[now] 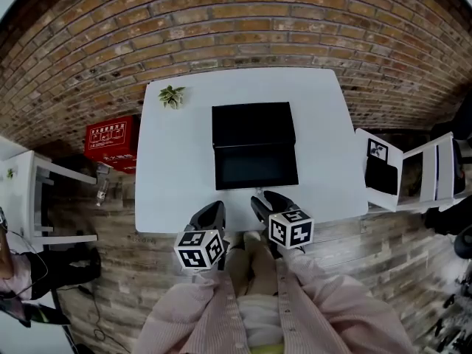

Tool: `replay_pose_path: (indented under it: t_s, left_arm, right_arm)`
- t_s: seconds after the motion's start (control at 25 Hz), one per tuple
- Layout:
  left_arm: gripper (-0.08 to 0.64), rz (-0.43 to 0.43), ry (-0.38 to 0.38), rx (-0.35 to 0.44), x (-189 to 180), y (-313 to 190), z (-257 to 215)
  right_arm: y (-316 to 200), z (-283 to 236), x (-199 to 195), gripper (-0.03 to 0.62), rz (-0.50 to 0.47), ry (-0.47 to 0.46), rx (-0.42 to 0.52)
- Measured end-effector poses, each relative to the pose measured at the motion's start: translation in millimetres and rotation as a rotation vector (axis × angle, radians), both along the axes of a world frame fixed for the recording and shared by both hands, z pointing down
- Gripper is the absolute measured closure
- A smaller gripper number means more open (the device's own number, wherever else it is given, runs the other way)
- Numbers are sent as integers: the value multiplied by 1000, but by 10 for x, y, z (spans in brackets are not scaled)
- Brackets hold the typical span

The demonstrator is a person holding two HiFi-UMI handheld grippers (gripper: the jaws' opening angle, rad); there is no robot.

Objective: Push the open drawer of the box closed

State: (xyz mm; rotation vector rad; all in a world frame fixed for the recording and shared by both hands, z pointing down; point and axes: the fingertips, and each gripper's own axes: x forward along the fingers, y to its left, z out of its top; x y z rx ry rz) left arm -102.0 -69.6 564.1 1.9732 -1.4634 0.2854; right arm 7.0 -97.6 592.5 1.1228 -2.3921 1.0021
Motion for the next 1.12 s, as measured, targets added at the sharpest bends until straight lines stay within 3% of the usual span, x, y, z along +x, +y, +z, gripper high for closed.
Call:
replay_pose_path:
  t_s: [0.44, 0.68, 1.12]
  left_arm:
    - [565, 96, 7, -45, 58, -9, 54]
    - [565, 113, 11, -52, 13, -30, 70]
    - [565, 126, 29, -57, -74, -75, 87]
  right_arm:
    - [-101, 111, -46, 417, 111, 51, -85]
    - [-136, 161, -47, 513, 138, 103, -94]
    - [-144, 160, -61, 518, 157, 118, -105]
